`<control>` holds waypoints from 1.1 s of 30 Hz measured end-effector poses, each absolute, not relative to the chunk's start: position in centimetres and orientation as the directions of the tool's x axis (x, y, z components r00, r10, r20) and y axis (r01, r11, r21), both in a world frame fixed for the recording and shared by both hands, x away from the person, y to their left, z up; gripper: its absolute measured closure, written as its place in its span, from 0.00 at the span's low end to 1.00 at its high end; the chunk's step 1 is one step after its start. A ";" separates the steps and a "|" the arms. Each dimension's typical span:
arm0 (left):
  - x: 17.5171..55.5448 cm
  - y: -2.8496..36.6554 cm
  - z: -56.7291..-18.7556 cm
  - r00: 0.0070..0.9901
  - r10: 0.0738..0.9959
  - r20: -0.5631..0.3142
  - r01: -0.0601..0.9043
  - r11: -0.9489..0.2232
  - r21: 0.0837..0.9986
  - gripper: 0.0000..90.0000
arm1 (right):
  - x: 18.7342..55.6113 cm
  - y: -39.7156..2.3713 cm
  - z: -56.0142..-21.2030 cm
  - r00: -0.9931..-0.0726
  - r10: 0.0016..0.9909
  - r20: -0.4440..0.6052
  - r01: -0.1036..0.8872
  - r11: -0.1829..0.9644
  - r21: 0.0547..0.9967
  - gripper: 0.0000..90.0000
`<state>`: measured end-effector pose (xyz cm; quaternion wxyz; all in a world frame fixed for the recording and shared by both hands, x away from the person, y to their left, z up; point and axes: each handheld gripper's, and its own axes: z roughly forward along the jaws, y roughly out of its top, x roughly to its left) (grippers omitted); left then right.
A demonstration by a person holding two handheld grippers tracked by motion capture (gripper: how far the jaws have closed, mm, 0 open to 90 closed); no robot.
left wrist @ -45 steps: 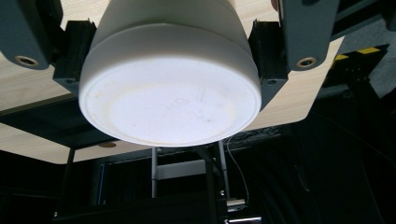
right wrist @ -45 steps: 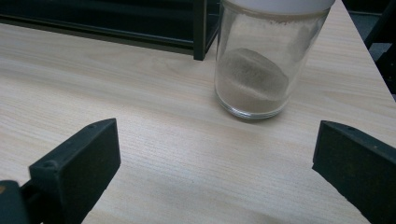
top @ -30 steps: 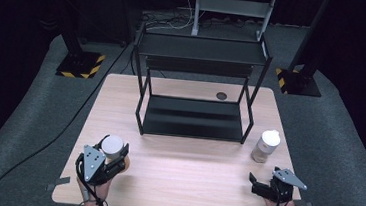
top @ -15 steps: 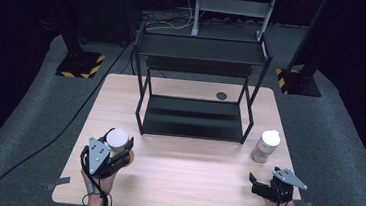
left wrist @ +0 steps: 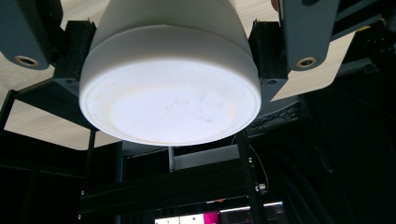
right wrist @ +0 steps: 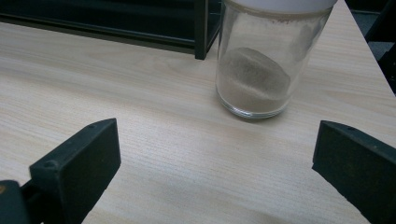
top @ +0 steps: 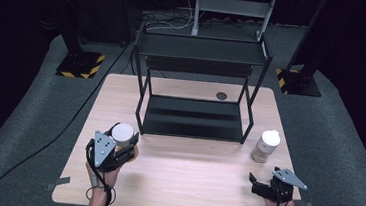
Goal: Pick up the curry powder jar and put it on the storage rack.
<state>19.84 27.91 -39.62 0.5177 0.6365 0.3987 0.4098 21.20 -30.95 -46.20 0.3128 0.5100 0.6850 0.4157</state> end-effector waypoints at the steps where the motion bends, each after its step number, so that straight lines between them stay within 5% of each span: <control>1: 20.0 27.9 -39.5 0.351 0.931 0.106 0.081 -0.143 0.986 0.37 | 21.2 -30.9 -46.2 -0.283 0.959 -0.004 0.439 0.134 0.889 0.00; 33: 22.5 27.2 -37.7 0.374 0.920 0.120 0.055 -0.151 0.987 0.37 | 21.2 -30.9 -46.2 -0.284 0.959 -0.004 0.440 0.133 0.888 0.00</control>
